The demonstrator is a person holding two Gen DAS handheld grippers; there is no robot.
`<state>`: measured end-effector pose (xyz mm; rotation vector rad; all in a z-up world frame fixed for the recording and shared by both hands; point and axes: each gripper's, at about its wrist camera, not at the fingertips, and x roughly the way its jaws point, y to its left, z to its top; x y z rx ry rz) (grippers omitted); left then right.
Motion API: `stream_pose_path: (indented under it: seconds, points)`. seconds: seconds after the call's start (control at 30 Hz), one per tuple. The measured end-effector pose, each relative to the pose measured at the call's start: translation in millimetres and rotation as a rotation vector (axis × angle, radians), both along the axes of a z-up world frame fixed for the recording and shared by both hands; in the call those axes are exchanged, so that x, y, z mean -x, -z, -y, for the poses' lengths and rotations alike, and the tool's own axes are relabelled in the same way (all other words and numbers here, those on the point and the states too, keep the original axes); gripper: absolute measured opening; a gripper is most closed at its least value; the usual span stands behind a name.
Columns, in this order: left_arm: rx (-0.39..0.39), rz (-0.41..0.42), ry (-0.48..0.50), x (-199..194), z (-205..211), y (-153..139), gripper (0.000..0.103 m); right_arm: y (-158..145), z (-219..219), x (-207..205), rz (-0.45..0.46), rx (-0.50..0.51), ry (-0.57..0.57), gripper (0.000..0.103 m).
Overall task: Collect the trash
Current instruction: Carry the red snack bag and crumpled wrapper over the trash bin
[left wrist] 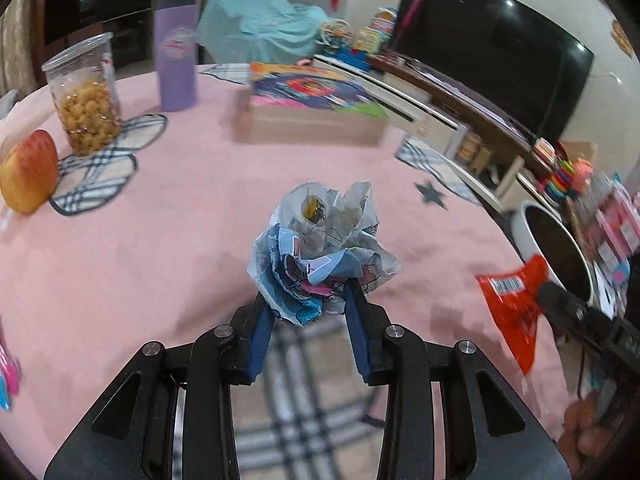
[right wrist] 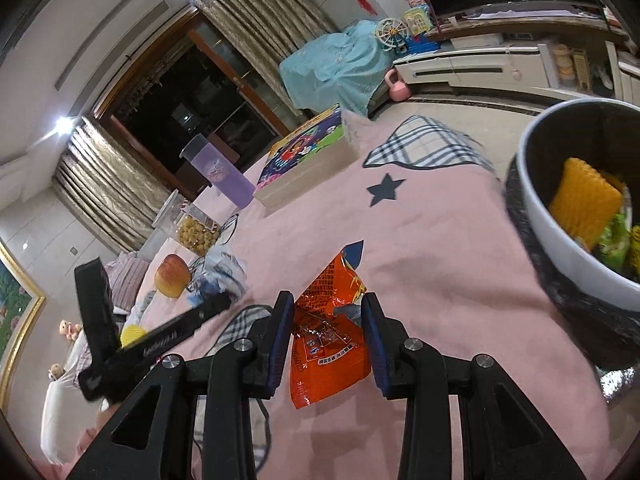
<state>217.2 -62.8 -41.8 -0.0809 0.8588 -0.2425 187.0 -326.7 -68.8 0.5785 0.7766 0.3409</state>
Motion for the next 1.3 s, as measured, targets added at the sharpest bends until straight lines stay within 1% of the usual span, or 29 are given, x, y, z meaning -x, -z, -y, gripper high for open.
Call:
stream_pose_path:
  seconds: [0.1, 0.33, 0.53, 1.0, 1.3]
  points:
    - [0.004, -0.011, 0.023, 11, 14, 2, 0.033, 1, 10, 9, -0.001, -0.009, 0.012, 0.035]
    - [-0.007, -0.001, 0.064, 21, 36, -2, 0.033, 0, 29, 27, 0.013, -0.013, 0.053, 0.035]
    - [-0.011, 0.006, 0.108, 31, 57, -5, 0.033, -1, 42, 34, 0.023, -0.026, 0.077, 0.035]
    - [-0.03, 0.033, 0.206, 52, 99, -18, 0.033, -18, 74, 56, 0.073, -0.04, 0.136, 0.035]
    - [-0.035, 0.039, 0.264, 60, 129, -21, 0.033, -23, 99, 71, 0.091, -0.044, 0.182, 0.035]
